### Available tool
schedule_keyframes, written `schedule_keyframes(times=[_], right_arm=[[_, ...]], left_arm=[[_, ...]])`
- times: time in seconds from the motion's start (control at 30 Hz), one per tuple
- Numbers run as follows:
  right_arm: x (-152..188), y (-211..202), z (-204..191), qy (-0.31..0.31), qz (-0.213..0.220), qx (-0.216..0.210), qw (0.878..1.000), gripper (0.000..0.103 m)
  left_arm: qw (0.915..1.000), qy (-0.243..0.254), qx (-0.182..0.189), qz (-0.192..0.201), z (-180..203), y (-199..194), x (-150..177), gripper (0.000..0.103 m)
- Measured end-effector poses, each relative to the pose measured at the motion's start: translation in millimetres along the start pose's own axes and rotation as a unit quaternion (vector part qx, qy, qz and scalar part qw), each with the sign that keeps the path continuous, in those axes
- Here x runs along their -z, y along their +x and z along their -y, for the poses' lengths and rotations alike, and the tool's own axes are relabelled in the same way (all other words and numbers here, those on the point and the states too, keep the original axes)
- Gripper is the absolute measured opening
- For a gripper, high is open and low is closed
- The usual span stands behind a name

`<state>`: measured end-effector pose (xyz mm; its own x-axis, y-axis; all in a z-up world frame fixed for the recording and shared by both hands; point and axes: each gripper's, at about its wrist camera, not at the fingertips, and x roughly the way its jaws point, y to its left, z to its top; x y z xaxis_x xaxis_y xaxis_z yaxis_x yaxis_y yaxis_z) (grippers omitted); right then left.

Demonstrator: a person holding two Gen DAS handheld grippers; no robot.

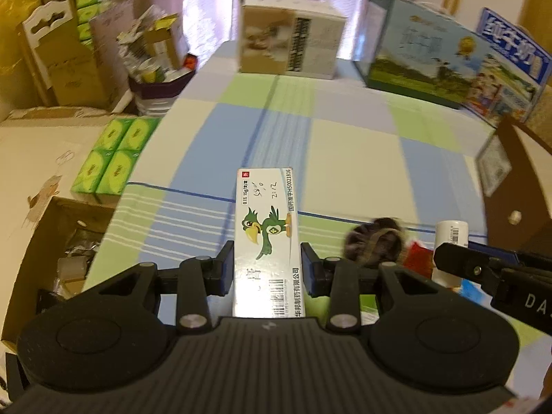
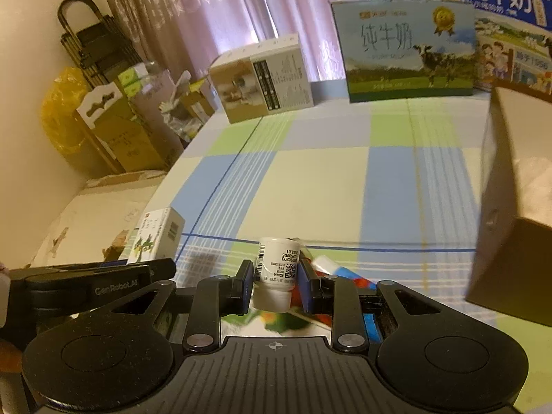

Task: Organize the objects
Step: 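Carry the medicine box and white bottle with both tools over the open box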

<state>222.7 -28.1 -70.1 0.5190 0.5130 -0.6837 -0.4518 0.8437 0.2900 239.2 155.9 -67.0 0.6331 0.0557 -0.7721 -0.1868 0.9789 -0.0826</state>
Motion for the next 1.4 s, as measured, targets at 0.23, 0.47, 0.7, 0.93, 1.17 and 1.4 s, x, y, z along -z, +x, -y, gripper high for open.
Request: schedule_keyframes(times=[0.23,0.47,0.7,0.93,1.17,1.4], right_arm=[[5,-55,28,0.008,0.021,0.000,1.000,0.024],[1,-110,64,0.033,0.052,0.013,0.998,0.024],[-3,-159,107,0.057,0.085,0.036,0.994,0.024],[-6,-187,163,0.120,0.114,0.063,0.984,0.024],[-8,-204,205,0.149,0.130,0.084,0.977,0.024],[-16,-208,257,0.170,0.136,0.165,0.962,0.024]], left_arm=[[0.9979,0.045,0.041,0.024,50,-33,2,0.033],[0.9921,0.083,0.088,0.032,112,-59,0,0.033],[0.9824,0.125,0.133,0.037,179,-75,-5,0.033],[0.9735,0.159,0.160,0.039,242,-76,-18,0.033],[0.9672,0.180,0.176,0.033,294,-64,-28,0.033],[0.9631,0.194,0.185,0.024,340,-44,-37,0.033]])
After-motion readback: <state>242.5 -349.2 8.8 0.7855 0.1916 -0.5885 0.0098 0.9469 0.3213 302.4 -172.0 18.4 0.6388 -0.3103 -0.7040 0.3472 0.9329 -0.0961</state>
